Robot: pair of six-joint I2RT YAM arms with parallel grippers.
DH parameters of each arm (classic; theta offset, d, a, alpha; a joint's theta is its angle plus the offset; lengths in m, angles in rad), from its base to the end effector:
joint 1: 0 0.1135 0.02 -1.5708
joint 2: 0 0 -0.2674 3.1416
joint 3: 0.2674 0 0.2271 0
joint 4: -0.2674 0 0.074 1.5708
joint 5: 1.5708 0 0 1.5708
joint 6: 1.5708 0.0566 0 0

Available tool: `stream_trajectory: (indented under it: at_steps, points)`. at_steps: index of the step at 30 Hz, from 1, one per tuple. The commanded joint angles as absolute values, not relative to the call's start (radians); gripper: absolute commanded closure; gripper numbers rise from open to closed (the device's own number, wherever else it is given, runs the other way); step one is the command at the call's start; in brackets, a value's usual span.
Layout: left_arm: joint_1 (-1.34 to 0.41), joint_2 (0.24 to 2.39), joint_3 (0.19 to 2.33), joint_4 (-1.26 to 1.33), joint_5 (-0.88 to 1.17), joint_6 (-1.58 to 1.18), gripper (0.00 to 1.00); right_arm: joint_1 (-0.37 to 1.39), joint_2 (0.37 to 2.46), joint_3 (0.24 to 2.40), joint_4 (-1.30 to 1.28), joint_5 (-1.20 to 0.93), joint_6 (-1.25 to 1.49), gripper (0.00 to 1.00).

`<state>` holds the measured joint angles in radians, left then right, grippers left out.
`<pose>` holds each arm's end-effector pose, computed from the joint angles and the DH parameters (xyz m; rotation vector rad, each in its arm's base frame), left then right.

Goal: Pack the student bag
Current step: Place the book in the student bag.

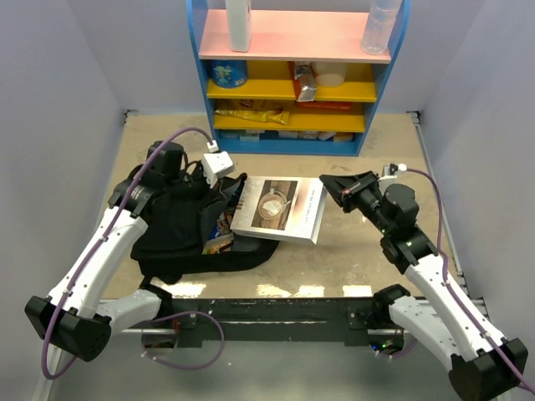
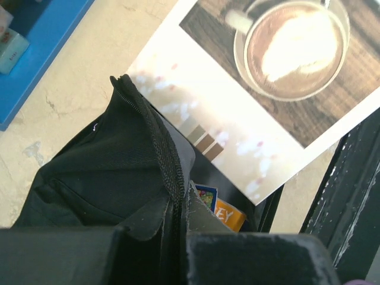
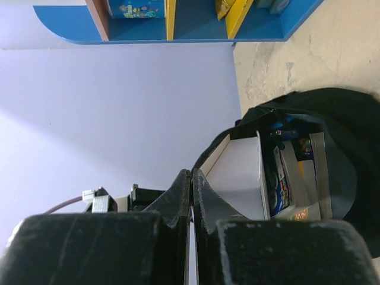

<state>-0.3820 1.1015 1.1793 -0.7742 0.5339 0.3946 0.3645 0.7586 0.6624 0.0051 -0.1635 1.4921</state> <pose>0.1813 -0.1039 0.3501 1.0935 1.9302 -0.5953 0.1640 0.0724 0.3243 0.8966 1.6843 1.4840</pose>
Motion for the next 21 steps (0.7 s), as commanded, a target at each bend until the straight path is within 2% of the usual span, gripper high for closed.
stream_trajectory:
  at_steps: [1, 10, 21]
  points:
    - [-0.383, 1.080, 1.215, -0.664, 0.541, 0.333, 1.00, 0.425, 0.778, 0.644, 0.133, -0.078, 1.577, 1.00]
    - [-0.408, 1.112, 1.252, -0.658, 0.610, 0.270, 1.00, 0.548, 0.893, 0.594, 0.271, 0.074, 1.615, 1.00]
    - [-0.495, 1.120, 1.246, -0.646, 0.558, 0.249, 1.00, 0.658, 1.089, 0.595, 0.422, 0.141, 1.654, 1.00]
